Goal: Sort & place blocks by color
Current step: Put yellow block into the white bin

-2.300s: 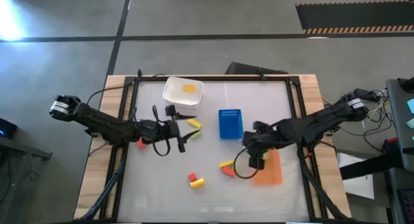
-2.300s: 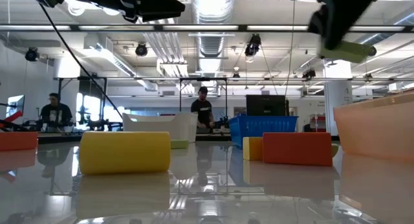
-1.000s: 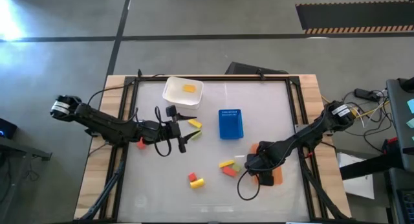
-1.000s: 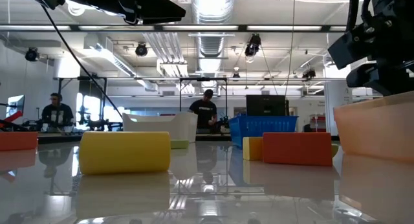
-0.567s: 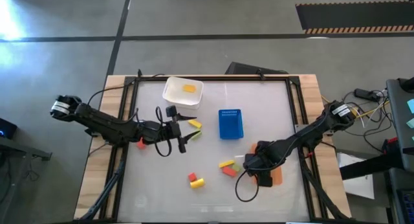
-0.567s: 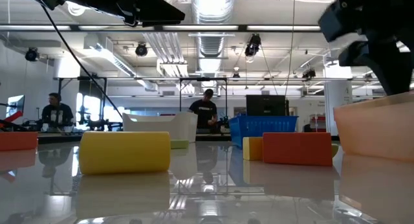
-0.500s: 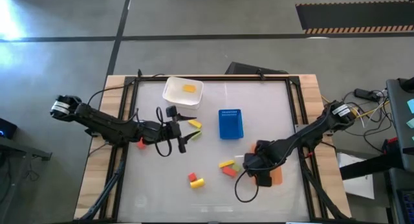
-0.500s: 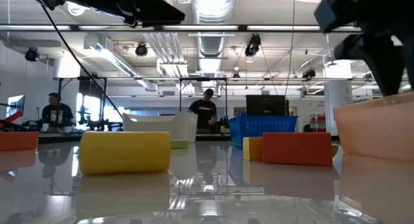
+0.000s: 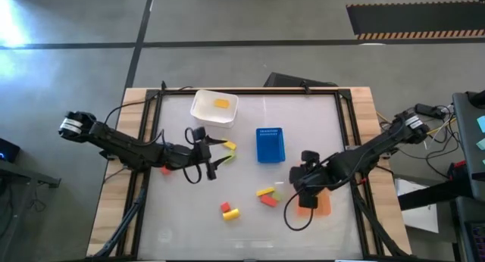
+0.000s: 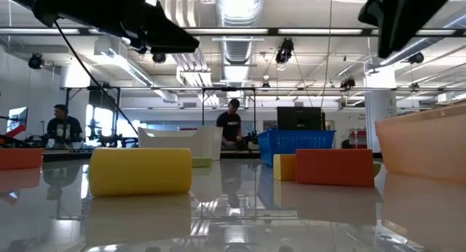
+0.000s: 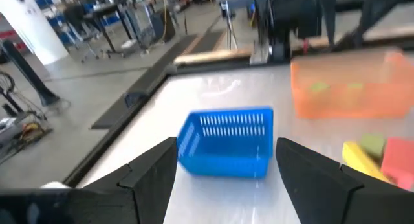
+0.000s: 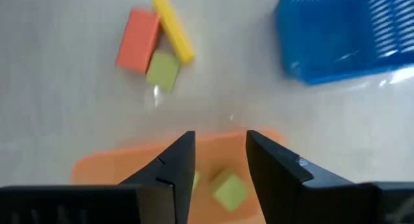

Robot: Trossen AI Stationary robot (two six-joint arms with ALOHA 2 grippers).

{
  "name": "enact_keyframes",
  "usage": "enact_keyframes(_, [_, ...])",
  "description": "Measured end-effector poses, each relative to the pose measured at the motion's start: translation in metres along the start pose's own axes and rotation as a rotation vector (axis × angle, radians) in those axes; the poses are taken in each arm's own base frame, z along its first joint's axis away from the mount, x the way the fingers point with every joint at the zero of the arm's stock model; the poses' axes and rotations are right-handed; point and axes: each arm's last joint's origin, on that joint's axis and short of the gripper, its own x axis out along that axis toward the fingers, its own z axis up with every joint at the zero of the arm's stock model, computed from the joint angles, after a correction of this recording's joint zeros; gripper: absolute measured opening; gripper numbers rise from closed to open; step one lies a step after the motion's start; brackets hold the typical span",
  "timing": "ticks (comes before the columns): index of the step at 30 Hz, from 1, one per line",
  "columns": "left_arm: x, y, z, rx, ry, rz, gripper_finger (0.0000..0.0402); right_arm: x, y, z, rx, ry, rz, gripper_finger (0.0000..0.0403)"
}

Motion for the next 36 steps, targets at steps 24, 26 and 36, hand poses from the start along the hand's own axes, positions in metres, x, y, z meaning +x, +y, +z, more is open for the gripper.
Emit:
enact_keyframes(24, [0.054,0.065,-0.033,0.288,0.524,-0.212,0.0234,-0.026,-0.006,0.008,-0.146,-0.242,0.019,0.0071])
enact_keyframes(26, [0.063,0.066,-0.036,0.316,0.562,-0.242,0.0228,-0.026,-0.006,0.008,-0.147,-0.241,0.018,0.0069])
enact_keyframes(36, [0.097,0.063,-0.058,0.413,0.696,-0.302,0.0207,-0.026,-0.006,0.007,-0.143,-0.239,0.018,0.0068])
